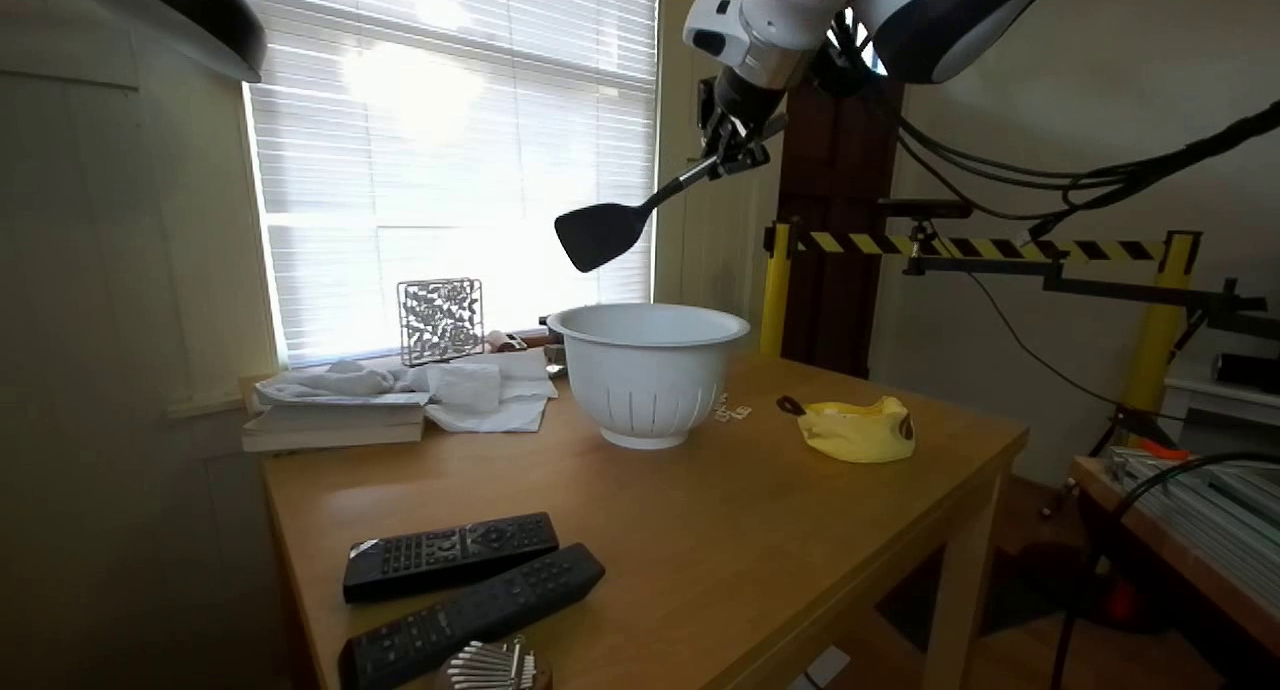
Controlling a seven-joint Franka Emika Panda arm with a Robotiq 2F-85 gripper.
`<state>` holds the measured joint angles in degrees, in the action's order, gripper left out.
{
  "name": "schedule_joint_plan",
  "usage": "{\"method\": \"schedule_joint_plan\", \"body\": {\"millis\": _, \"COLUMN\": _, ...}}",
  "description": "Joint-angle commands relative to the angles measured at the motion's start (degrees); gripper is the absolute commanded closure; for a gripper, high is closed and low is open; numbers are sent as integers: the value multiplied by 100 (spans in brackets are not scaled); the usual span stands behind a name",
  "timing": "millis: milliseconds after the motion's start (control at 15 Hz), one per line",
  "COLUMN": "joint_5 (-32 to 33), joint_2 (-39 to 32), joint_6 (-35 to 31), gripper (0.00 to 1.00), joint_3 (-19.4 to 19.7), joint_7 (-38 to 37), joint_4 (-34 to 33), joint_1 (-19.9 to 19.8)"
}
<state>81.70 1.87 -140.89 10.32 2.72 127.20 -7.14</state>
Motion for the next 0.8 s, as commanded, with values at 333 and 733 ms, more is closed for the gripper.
{"method": "schedule_joint_plan", "body": {"millis": 333, "joint_5": 715, "joint_2": -512, "joint_6": 492, "gripper": 94, "joint_3": -109, "joint_7": -750, "joint_4": 412, "joint_1": -35}}
{"method": "schedule_joint_plan", "body": {"millis": 733, "joint_5": 735, "joint_2": -792, "joint_6": 589, "gripper": 94, "joint_3": -268, "joint_7": -807, "joint_4": 671, "joint_1": 7}}
